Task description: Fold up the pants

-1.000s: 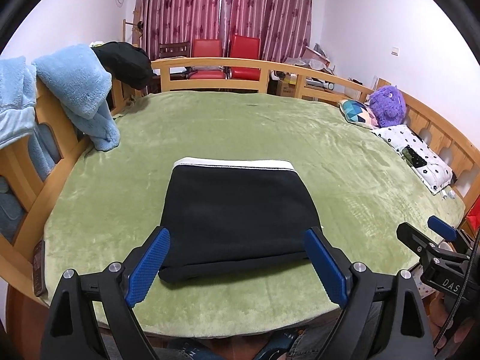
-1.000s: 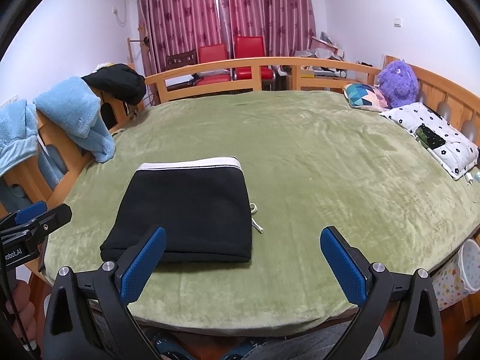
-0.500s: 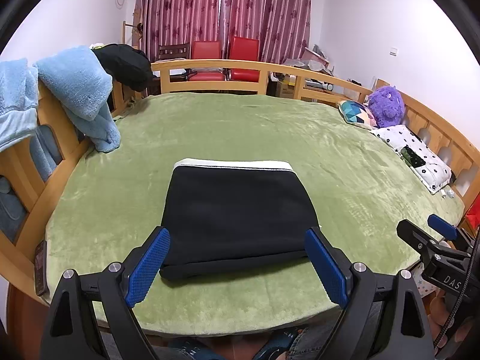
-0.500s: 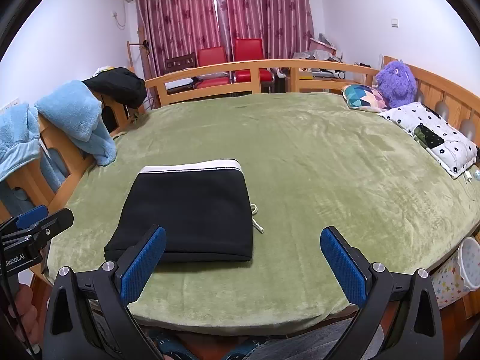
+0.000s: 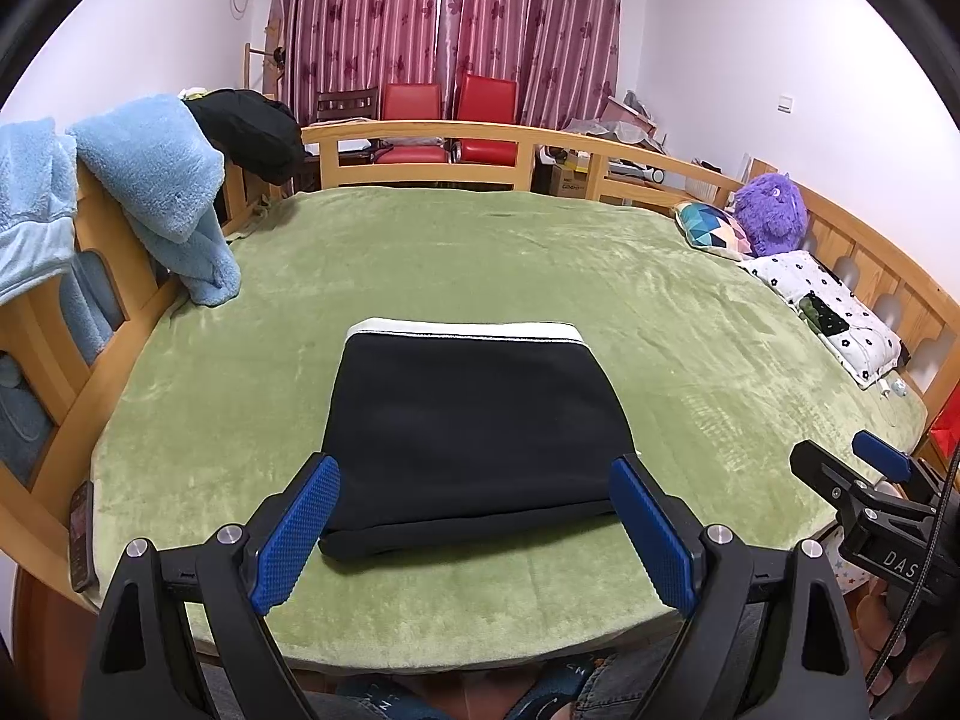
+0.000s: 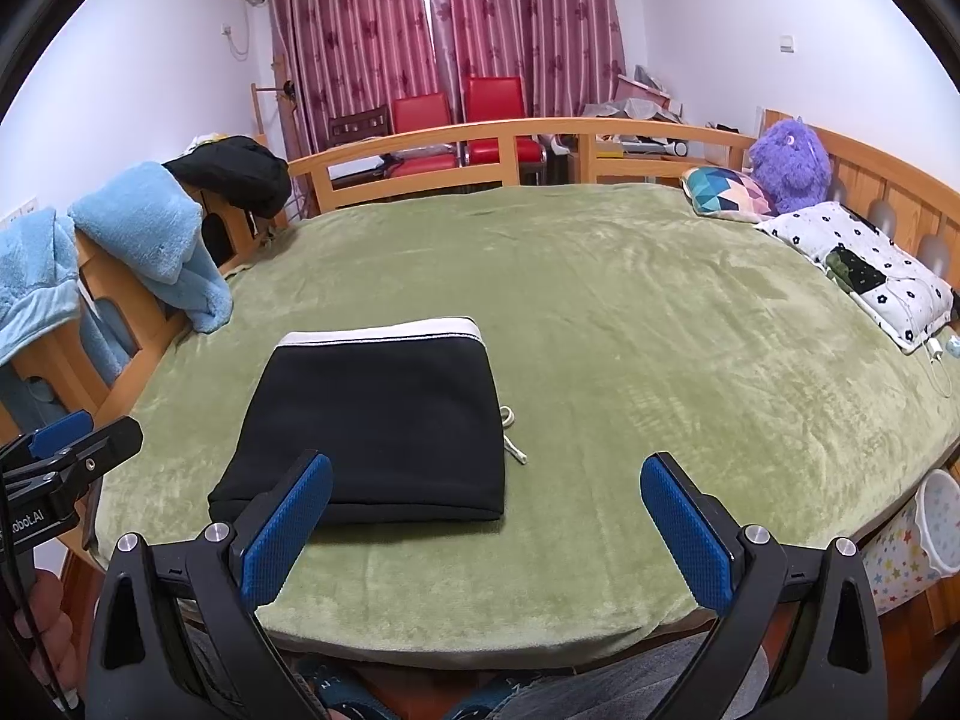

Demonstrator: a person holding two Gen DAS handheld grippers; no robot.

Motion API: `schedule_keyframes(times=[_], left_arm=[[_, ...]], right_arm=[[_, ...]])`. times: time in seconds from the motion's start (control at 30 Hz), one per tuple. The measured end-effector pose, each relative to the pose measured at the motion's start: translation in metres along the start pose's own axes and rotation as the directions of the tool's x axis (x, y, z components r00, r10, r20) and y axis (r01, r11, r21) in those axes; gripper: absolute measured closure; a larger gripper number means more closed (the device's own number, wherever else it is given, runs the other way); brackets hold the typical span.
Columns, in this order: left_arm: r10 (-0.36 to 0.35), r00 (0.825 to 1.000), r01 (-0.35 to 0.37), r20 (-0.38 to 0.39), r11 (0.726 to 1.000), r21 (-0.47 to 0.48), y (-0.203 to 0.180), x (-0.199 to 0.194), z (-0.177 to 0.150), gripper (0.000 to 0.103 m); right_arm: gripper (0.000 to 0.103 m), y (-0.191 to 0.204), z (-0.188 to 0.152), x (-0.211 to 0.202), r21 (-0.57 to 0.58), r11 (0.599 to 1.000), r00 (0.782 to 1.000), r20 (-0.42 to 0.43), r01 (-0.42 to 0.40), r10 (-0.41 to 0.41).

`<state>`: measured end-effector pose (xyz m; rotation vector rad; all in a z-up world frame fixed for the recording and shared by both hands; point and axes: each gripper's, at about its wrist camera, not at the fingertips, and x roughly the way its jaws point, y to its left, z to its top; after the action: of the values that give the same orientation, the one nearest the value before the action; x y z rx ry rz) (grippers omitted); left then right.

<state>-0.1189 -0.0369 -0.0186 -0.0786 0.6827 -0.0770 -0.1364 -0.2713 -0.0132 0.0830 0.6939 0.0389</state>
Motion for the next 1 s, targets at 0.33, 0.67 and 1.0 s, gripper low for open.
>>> schedule_keyframes(times=[0.33,0.67,1.0], left_arm=[[0.001,1.000,-0.001,0.001,1.000,0.003,0.0012,0.0005,0.0005,0.012],[0.000,1.000,0.000,-0.002,1.000,0.001,0.0019,-0.0002,0.0009,0.012],[-0.004,1.000,0.004,0.000,1.000,-0.001,0.0033,-0.0001,0.0014,0.012]], right_arm=[[0.002,-0.0007,0.0001,0.0001,0.003,1.000,1.000,-0.001,0.001,-0.001],[0.002,0.0003,0.0008,-0.0013,0.002,1.000,1.000,0.002,0.001,-0.001],[0.002,0.0031,0.0071,-0.0042,-0.008,1.000,1.000,0.009,-0.004,0.004]])
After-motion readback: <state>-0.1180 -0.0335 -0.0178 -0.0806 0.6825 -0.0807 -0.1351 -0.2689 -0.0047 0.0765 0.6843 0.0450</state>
